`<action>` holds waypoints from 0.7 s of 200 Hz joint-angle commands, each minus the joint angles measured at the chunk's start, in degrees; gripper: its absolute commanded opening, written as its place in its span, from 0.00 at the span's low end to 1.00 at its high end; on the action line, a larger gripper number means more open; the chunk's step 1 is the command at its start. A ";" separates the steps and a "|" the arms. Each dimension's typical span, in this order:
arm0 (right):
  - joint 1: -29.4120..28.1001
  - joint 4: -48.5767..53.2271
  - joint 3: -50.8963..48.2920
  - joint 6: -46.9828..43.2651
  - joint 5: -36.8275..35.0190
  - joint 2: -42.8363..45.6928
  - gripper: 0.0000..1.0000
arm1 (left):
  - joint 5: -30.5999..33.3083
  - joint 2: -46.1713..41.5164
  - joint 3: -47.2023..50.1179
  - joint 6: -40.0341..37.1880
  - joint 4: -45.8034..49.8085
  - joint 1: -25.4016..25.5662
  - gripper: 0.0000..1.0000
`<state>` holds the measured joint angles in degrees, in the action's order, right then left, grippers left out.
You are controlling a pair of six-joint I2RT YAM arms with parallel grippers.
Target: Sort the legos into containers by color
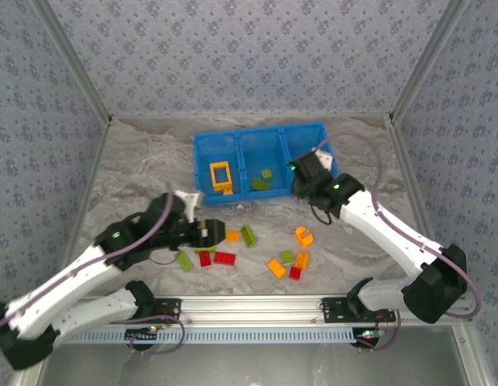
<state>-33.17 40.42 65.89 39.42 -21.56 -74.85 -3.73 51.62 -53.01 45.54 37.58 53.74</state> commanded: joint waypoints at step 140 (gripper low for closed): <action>13.17 6.07 25.43 -13.77 -12.91 -41.16 0.35 | 16.48 20.04 -12.86 0.69 -16.89 12.52 0.71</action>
<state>-20.21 43.13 89.45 24.23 -29.21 -114.72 11.44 73.97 -65.65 45.76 23.29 65.49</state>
